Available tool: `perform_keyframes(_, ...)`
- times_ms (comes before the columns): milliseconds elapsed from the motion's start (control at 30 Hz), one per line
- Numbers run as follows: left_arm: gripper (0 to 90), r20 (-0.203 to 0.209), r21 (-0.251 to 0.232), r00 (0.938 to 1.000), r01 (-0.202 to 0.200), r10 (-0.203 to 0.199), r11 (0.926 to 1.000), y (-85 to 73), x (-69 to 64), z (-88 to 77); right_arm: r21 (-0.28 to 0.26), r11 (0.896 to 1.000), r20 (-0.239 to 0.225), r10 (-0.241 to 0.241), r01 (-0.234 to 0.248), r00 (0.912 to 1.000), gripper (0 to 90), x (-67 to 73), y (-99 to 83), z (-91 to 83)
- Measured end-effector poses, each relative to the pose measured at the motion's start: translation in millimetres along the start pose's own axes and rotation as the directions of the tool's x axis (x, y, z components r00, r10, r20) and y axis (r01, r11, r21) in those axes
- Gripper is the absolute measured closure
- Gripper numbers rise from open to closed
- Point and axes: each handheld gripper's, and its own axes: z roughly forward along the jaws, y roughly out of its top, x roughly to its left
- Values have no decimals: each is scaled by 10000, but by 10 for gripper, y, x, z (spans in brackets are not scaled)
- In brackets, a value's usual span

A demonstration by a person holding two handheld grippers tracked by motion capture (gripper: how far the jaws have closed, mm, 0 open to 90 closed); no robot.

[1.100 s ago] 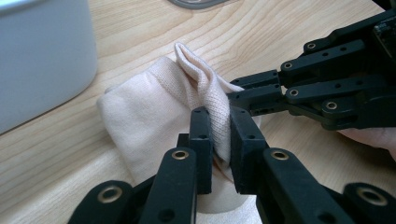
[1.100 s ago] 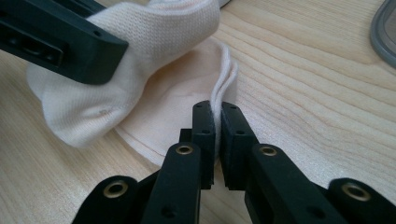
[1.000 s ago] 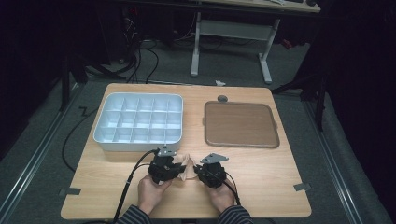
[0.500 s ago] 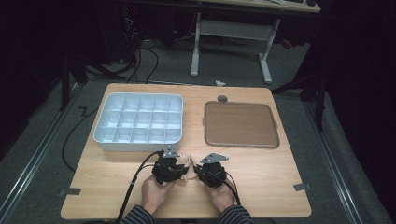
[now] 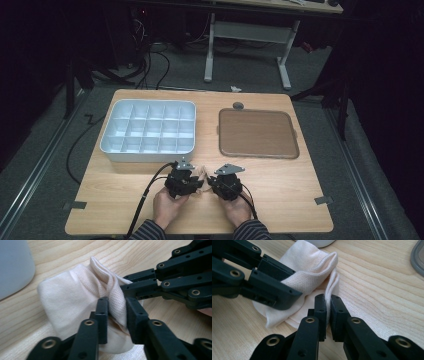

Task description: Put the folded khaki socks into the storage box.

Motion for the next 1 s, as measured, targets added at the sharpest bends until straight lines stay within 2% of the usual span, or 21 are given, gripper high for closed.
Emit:
perform_keyframes(200, 588, 264, -42, 9997, 6, -5, 10000, -4, -11, -6, -23, 9997, -136, 253, -253, 9996, 807, -23, 3, -8)
perform_keyframes(300, 560, 321, -85, 9994, -94, 97, 9999, -9, -24, -25, -126, 9993, -137, 350, -352, 9993, 793, -36, 9, -36)
perform_keyframes(700, 527, 365, -393, 9990, -258, 273, 9989, -34, -31, -187, -598, 9975, -118, 358, -364, 9993, 785, -48, 37, -215)
perform_keyframes(1000, 519, 239, -545, 9997, -55, 68, 9985, -73, 38, -312, -916, 9957, -294, -147, 119, 9995, 790, 50, 145, -348)
